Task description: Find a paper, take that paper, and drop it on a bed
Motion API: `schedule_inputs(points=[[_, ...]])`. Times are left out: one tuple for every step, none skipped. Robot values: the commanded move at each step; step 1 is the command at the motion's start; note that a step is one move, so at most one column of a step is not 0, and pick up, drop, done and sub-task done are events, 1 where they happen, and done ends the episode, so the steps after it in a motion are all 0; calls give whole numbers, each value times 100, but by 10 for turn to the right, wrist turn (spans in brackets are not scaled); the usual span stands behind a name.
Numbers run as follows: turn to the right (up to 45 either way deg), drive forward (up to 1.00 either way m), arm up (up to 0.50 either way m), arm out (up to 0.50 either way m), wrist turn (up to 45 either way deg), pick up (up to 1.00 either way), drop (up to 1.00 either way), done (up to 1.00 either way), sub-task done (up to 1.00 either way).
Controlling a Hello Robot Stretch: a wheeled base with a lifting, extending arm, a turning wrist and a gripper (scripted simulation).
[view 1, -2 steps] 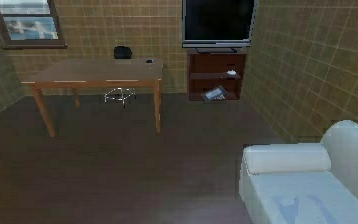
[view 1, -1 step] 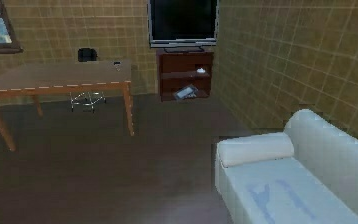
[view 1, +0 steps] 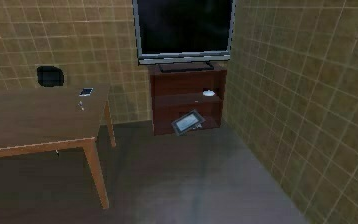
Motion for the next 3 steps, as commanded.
schedule_inputs(points=[[150,0,0,0,0,0,0,0,0],[0,5,0,0,0,0,0,0,0],[0,0,46,0,0,0,0,0,0]])
